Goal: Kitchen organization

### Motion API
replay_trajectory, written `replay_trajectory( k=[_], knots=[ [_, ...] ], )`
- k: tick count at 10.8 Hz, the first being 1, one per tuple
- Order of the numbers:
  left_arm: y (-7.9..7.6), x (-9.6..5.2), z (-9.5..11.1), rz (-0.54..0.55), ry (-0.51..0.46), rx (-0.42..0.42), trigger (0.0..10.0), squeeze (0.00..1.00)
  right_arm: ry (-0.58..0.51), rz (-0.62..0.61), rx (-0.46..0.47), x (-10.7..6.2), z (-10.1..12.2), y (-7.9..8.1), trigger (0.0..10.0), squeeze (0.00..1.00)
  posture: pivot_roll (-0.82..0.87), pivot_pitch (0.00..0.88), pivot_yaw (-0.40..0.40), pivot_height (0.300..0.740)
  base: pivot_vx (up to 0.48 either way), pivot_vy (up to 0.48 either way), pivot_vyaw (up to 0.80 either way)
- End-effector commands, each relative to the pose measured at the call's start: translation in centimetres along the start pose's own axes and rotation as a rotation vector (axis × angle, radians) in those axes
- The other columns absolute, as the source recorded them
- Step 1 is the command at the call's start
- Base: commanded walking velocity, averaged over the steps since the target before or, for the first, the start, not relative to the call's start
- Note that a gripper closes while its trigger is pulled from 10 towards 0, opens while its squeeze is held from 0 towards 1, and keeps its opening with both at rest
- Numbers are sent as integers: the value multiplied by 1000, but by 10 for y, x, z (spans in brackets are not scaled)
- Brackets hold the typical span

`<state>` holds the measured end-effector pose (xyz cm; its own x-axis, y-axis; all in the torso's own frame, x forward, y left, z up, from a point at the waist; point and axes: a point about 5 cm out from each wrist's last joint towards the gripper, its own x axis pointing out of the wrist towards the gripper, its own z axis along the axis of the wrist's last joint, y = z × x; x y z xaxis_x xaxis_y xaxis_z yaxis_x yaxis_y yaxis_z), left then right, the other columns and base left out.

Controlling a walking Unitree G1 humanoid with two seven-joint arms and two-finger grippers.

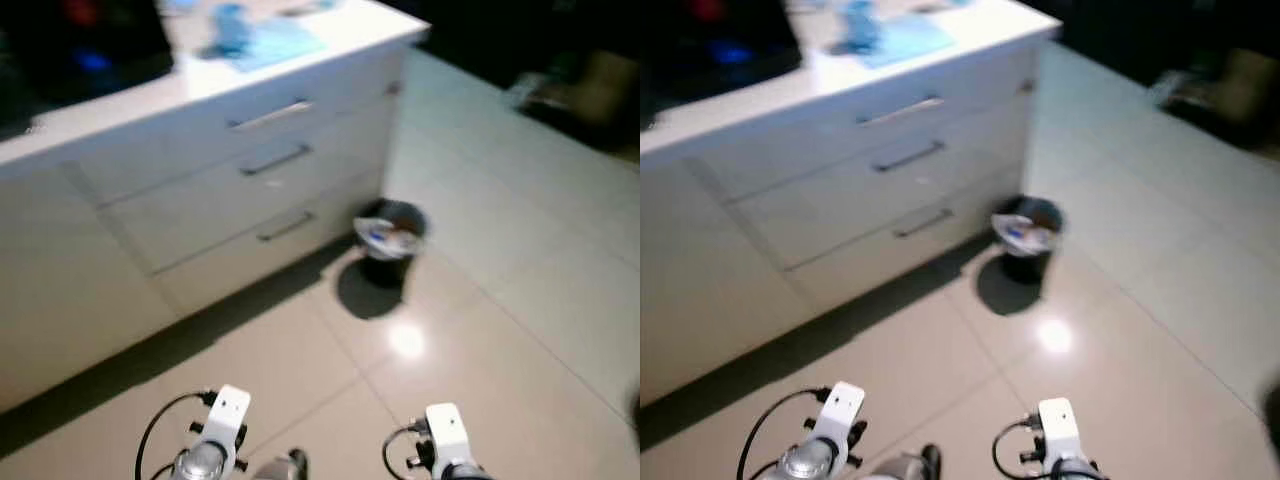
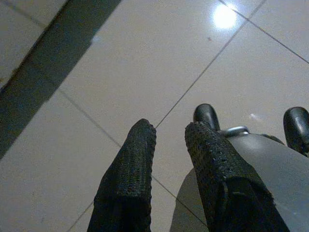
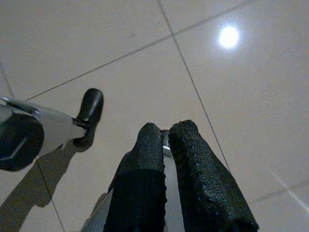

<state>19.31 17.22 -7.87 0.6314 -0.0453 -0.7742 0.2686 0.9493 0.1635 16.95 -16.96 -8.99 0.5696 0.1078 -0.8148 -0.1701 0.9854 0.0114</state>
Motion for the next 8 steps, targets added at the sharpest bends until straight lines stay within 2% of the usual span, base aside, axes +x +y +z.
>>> replay_trajectory(
  k=[1,8],
  knots=[
    [-1,-1,-5,-1,15,12,10000,0,11,4,-8,-1,-4,1,10000,0,-52,121,54,740,0,0,800],
    [-1,-1,-4,2,12,12,10000,0,11,6,-19,-1,-3,0,10000,0,-52,134,47,740,0,0,800]
  ],
)
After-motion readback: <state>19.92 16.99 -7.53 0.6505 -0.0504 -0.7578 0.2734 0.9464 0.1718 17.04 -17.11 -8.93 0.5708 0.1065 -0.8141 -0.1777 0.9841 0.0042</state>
